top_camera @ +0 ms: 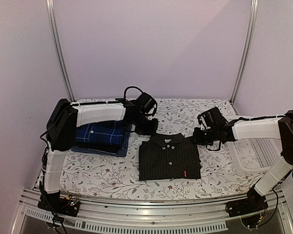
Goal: Fold and stack the long sleeve shirts
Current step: Smooth out the square-folded shirt at the center of the board.
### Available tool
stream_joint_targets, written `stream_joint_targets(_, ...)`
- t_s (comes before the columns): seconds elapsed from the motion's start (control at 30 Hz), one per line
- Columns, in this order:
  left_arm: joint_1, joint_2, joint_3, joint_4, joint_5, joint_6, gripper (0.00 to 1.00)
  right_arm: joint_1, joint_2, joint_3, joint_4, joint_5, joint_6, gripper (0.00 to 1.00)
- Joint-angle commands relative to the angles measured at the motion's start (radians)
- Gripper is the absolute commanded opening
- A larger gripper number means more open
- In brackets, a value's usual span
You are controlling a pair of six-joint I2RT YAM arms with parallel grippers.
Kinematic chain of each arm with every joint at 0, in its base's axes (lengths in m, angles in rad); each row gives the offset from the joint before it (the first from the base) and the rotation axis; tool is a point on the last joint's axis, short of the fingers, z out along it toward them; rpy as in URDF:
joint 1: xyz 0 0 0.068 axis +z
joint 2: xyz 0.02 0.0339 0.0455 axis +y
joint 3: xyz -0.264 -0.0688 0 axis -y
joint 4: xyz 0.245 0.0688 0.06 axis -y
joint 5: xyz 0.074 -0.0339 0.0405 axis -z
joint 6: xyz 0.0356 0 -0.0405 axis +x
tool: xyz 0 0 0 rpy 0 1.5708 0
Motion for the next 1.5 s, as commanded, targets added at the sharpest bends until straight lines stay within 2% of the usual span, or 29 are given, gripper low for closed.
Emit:
stream_joint_targets(0.0, -0.008, 0.041, 0.045, 0.038, 0.007, 0.030, 0.00, -0.014, 0.024, -0.023, -0.009, 0.076, 0.019, 0.00)
stream_joint_targets(0.37, -0.005, 0.114, 0.094, 0.043, 0.009, 0.040, 0.00, -0.024, 0.040, -0.046, -0.004, 0.090, 0.031, 0.01)
stream_joint_targets(0.5, -0.002, 0.142, 0.116, 0.045, 0.011, 0.044, 0.00, -0.034, 0.053, -0.053, -0.006, 0.082, 0.030, 0.10)
stream_joint_targets(0.7, 0.001, 0.164, 0.157, 0.046, 0.029, 0.057, 0.00, -0.033, 0.007, -0.033, -0.075, 0.097, 0.015, 0.36)
stream_joint_targets(0.8, -0.003, 0.158, 0.163, 0.053, 0.031, 0.059, 0.00, -0.021, -0.059, -0.014, -0.129, 0.118, 0.007, 0.42)
stream_joint_targets(1.03, -0.010, 0.162, 0.172, 0.079, 0.037, 0.054, 0.00, 0.084, -0.128, 0.024, -0.160, 0.135, 0.032, 0.42)
stream_joint_targets(1.27, -0.010, 0.186, 0.185, 0.078, 0.049, 0.050, 0.00, 0.125, -0.035, -0.022, -0.055, 0.047, 0.066, 0.38)
stream_joint_targets(1.47, -0.010, 0.200, 0.204, 0.067, 0.057, 0.058, 0.00, 0.123, 0.022, -0.127, -0.028, 0.055, 0.115, 0.38)
